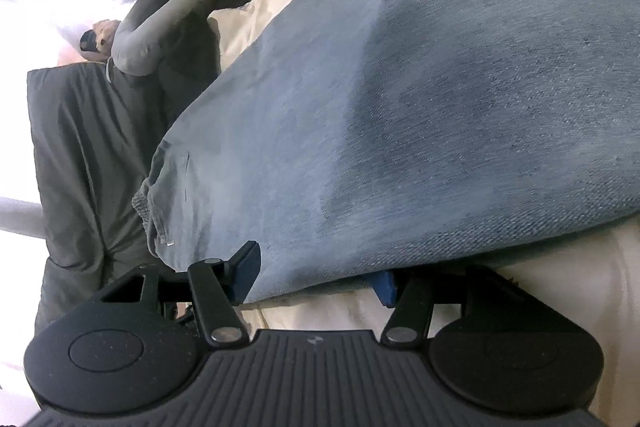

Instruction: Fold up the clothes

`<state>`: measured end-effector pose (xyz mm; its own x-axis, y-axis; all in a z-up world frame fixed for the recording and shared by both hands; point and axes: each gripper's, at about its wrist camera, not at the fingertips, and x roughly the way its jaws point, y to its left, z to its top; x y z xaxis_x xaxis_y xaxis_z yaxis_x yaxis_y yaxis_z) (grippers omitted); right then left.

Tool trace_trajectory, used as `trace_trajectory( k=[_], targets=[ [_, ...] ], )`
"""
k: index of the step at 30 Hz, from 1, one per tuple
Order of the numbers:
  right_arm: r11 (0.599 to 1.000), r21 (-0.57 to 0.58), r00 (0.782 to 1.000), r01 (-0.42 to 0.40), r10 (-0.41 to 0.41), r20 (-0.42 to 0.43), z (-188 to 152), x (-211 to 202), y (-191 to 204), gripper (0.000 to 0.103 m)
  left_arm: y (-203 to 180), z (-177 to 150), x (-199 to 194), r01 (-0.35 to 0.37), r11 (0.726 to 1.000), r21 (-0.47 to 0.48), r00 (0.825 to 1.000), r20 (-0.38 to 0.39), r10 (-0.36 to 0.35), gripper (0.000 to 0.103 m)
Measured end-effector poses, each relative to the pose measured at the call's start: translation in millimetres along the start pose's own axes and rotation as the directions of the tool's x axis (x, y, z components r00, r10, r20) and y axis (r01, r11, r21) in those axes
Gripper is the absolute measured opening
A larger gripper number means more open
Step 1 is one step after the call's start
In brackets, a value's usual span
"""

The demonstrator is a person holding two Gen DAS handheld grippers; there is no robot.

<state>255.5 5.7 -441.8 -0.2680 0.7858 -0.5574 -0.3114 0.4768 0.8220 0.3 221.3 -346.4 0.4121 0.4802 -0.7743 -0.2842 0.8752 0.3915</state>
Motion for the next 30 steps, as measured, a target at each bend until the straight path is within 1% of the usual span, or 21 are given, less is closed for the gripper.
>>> trace_trajectory(
  k=[3,5,6,8,10,13,14,16,17,19,20,22,24,26,28,30],
  targets=[
    [1.0,-0.001,1.0,0.002,-0.002,0.006,1,-2,-2,0.062,16,0,1,0.023,0.994,-0.107,1.0,0.008,-0.022,0.062],
    [1.0,0.004,1.0,0.003,-0.003,0.011,2,-3,-3,0.062,25,2,-3,0.046,0.98,-0.193,0.999,0.032,-0.04,0.062],
    [1.0,0.007,1.0,0.003,-0.003,0.013,2,-4,-4,0.062,29,3,-3,0.057,0.971,-0.233,0.998,0.032,-0.051,0.063],
    [1.0,0.01,1.0,0.001,-0.001,0.014,2,-5,-6,0.061,33,4,3,0.074,0.951,-0.299,0.997,0.012,-0.074,0.066],
    [1.0,0.011,1.0,0.002,-0.002,0.015,2,-4,-6,0.061,33,3,12,0.082,0.935,-0.345,0.995,-0.03,-0.098,0.066],
    [1.0,0.011,1.0,0.003,-0.003,0.016,3,-4,-6,0.06,36,-3,23,0.093,0.895,-0.436,0.987,-0.076,-0.139,0.066],
    [1.0,0.012,1.0,0.002,-0.002,0.016,3,-5,-7,0.06,37,-4,26,0.095,0.883,-0.459,0.984,-0.09,-0.153,0.065],
    [1.0,0.015,1.0,0.0,0.0,0.017,3,-4,-8,0.059,36,-7,30,0.098,0.871,-0.481,0.981,-0.101,-0.166,0.064],
    [1.0,0.016,1.0,0.0,0.0,0.018,3,-4,-9,0.059,35,-8,30,0.102,0.871,-0.481,0.98,-0.102,-0.171,0.06],
    [1.0,0.016,1.0,0.001,-0.001,0.02,3,-4,-8,0.059,34,-9,30,0.119,0.875,-0.468,0.977,-0.1,-0.186,0.045],
    [1.0,0.014,1.0,0.001,-0.002,0.02,3,-4,-8,0.059,35,-11,28,0.129,0.881,-0.454,0.976,-0.101,-0.194,0.033],
    [1.0,0.014,1.0,0.007,-0.007,0.02,3,-4,-8,0.055,36,-13,24,0.148,0.893,-0.426,0.972,-0.103,-0.211,0.025],
    [1.0,0.027,1.0,0.014,-0.014,0.026,4,-4,-11,0.047,39,-16,19,0.164,0.9,-0.403,0.968,-0.11,-0.226,0.02],
    [0.998,0.063,0.999,0.018,-0.021,0.036,5,-6,-15,0.042,41,-20,14,0.176,0.909,-0.378,0.965,-0.116,-0.235,0.019],
    [0.997,0.075,0.999,0.024,-0.027,0.041,6,-7,-17,0.042,40,-22,8,0.177,0.922,-0.344,0.966,-0.119,-0.229,0.018],
    [0.998,0.057,0.998,0.038,-0.04,0.039,5,-10,-14,0.042,38,-23,2,0.171,0.938,-0.302,0.968,-0.127,-0.217,0.018]
  ],
)
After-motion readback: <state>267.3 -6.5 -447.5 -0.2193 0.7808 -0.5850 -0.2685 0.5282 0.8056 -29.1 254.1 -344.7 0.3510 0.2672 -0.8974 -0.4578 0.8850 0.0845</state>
